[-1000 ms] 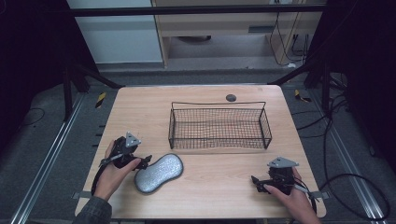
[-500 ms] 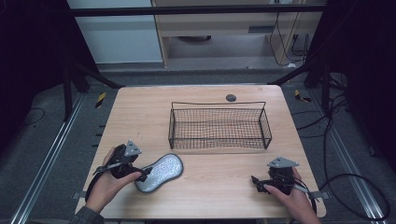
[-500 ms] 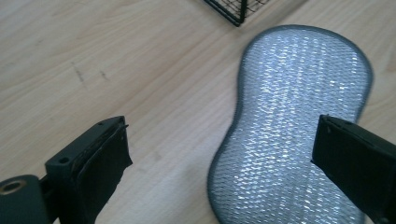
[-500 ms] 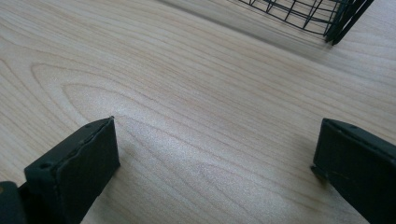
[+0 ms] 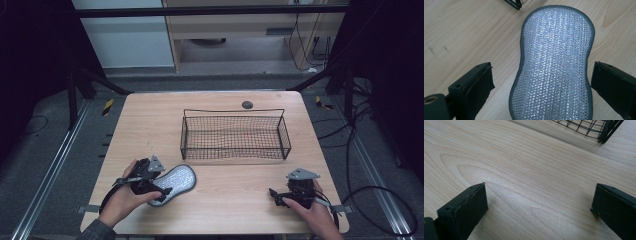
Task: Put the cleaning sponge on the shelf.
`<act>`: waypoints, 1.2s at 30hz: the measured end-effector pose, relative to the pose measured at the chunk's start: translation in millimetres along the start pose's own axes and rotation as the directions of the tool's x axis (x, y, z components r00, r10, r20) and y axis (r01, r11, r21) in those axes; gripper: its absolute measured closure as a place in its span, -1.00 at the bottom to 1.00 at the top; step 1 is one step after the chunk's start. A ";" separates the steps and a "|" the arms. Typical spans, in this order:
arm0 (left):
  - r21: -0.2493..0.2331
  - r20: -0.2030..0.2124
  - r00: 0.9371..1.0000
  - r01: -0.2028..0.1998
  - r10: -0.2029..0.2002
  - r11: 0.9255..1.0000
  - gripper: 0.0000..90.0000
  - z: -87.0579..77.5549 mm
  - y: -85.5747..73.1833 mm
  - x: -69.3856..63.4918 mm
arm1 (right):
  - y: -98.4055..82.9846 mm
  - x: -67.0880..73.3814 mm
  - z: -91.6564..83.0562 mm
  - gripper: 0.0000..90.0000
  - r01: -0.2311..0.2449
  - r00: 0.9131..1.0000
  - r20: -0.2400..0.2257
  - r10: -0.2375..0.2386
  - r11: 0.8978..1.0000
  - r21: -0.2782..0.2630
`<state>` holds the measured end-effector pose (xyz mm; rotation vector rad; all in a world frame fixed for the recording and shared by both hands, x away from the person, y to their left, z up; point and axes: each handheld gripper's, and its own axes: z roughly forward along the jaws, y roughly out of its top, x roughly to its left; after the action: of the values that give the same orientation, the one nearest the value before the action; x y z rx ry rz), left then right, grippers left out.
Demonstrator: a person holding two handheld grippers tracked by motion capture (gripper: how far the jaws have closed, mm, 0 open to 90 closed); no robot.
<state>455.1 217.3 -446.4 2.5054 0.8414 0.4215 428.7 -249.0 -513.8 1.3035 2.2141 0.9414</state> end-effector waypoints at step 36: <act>0.193 0.133 0.991 -0.033 0.007 0.981 -1.00 50.7 11.8 5.2 | -0.1 0.1 0.0 -0.99 0.000 1.000 0.001 0.000 1.000 -0.001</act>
<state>486.2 195.7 -482.6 2.6888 0.8416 0.1848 428.7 -249.0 -513.8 1.3038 2.2130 0.9417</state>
